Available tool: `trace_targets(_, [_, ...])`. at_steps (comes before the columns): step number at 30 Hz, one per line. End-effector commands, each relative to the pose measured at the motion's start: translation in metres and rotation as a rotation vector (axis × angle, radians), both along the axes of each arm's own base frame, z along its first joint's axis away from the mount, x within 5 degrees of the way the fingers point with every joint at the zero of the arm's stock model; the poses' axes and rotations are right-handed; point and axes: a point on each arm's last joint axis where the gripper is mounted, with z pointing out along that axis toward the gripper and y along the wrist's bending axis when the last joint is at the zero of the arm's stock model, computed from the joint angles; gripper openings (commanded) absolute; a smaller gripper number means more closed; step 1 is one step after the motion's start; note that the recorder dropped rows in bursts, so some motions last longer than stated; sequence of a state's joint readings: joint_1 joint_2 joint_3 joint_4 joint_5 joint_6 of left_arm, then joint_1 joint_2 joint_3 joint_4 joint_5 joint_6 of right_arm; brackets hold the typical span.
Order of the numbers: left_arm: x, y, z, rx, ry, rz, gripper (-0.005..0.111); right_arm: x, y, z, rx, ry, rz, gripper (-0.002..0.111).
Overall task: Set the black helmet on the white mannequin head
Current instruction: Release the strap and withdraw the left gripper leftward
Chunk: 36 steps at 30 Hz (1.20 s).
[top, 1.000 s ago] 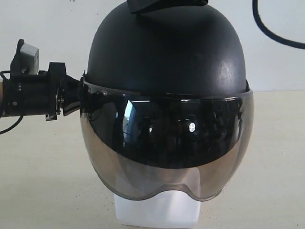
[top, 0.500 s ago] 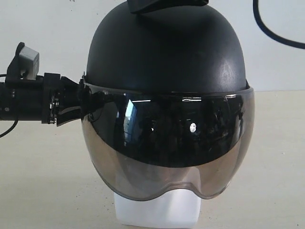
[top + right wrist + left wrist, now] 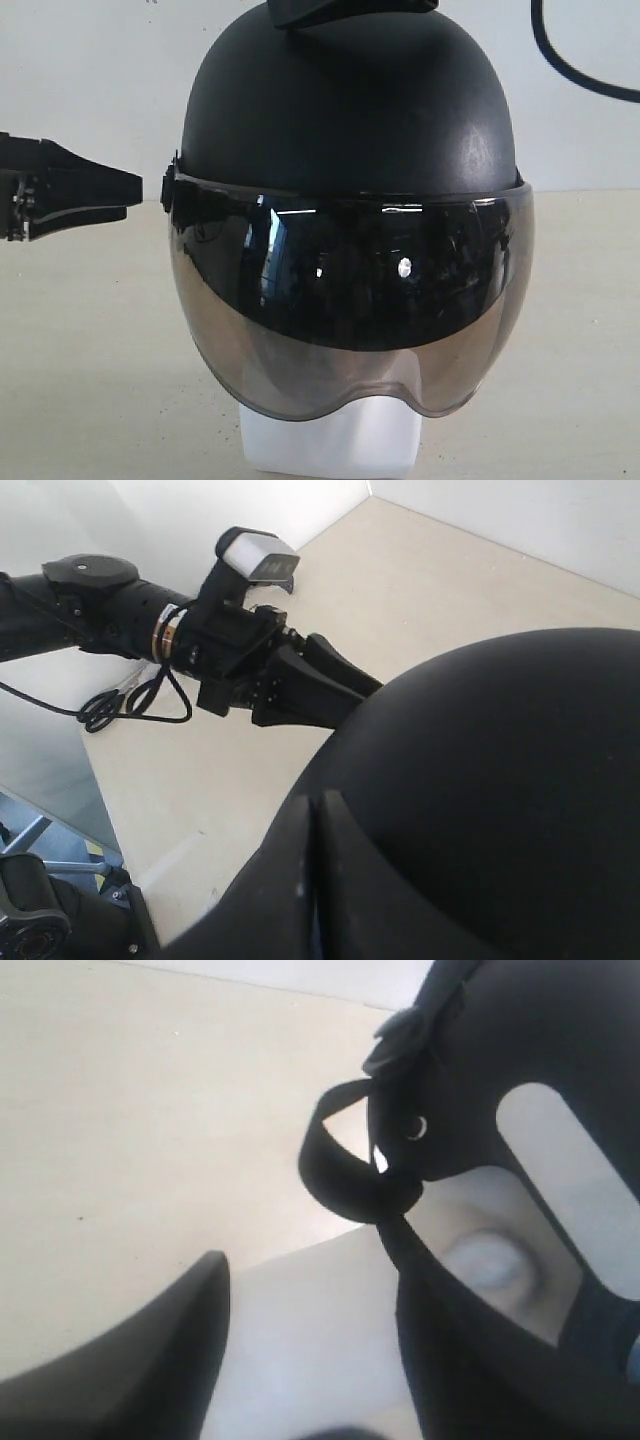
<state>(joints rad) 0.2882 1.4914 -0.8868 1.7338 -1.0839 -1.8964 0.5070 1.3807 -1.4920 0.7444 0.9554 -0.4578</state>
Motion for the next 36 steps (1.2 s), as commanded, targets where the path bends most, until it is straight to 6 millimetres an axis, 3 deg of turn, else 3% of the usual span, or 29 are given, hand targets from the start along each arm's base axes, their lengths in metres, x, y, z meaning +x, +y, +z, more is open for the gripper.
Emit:
trace_targets(1, [-0.013,0.012,0.027,-0.052,-0.050,0.039,0.047,0.008,-0.004,-0.024,-0.152,0.032,0.010,0.000])
trace_targets(4, [-0.019,0.009,0.064,-0.123,-0.180,0.013,0.036,0.008,-0.004,-0.024,-0.152,0.032,0.010,0.000])
trace_targets(8, [-0.025,0.006,0.114,-0.135,-0.365,0.020,0.005,0.008,-0.004,-0.024,-0.151,0.031,0.009,0.000])
trace_targets(13, [-0.032,0.001,0.164,-0.184,-0.506,0.010,0.004,0.010,-0.005,-0.017,-0.120,-0.028,-0.025,0.000])
trace_targets(19, [-0.034,-0.011,0.180,-0.222,-0.521,-0.033,0.004,0.005,-0.009,-0.007,-0.106,-0.094,-0.032,0.000])
trace_targets(27, [-0.037,-0.037,0.182,-0.249,-0.512,-0.135,0.004,0.000,-0.012,-0.001,-0.099,-0.129,-0.037,0.000])
trace_targets(36, [-0.047,-0.069,0.195,-0.146,-0.511,-0.284,0.004,-0.007,-0.016,0.024,-0.083,-0.201,-0.029,0.000])
